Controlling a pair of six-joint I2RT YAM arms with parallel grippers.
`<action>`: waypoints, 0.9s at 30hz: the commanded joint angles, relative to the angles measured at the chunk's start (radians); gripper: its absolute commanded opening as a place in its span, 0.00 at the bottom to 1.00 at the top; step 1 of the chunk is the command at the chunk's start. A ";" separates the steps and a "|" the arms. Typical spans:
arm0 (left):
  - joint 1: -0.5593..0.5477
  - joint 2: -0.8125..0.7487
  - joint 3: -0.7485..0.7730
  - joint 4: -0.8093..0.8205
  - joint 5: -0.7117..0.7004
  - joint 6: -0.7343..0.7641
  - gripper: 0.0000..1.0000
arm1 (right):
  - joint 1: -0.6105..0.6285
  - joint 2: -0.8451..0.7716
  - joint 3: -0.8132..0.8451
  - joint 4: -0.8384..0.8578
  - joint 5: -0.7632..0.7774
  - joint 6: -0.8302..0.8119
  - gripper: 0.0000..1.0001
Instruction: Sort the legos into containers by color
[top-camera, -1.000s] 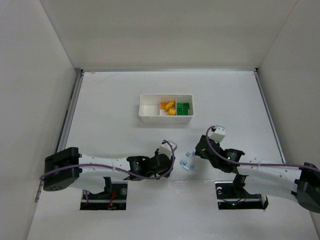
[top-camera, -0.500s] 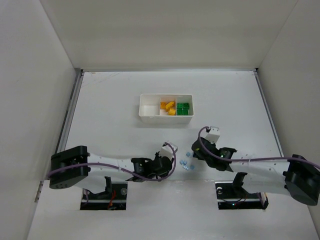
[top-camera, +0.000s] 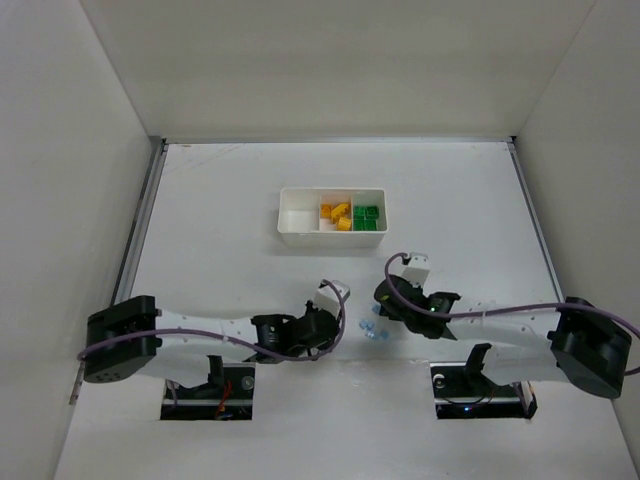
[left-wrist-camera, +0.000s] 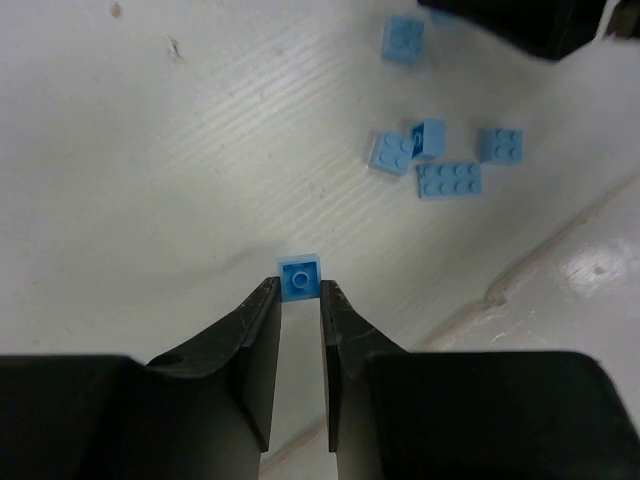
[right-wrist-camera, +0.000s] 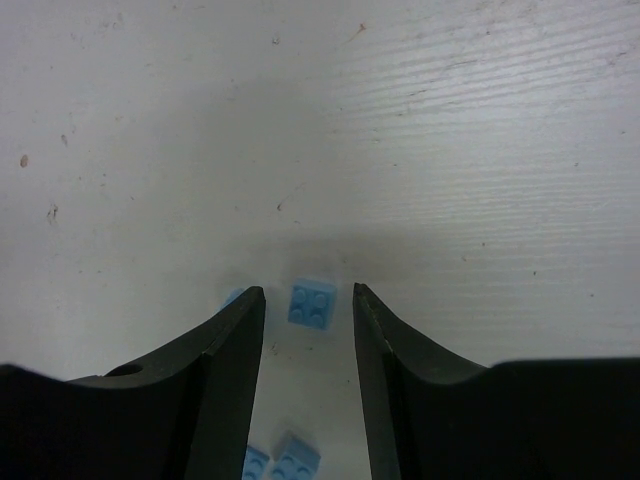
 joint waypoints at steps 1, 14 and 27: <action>0.047 -0.108 -0.007 0.023 -0.059 0.014 0.13 | 0.013 0.039 0.056 0.028 -0.003 0.002 0.45; 0.392 -0.295 0.021 0.104 -0.040 -0.009 0.13 | 0.030 0.119 0.100 0.006 0.050 0.010 0.20; 0.662 0.019 0.265 0.231 0.003 0.069 0.15 | 0.085 -0.081 0.085 0.126 0.092 -0.120 0.21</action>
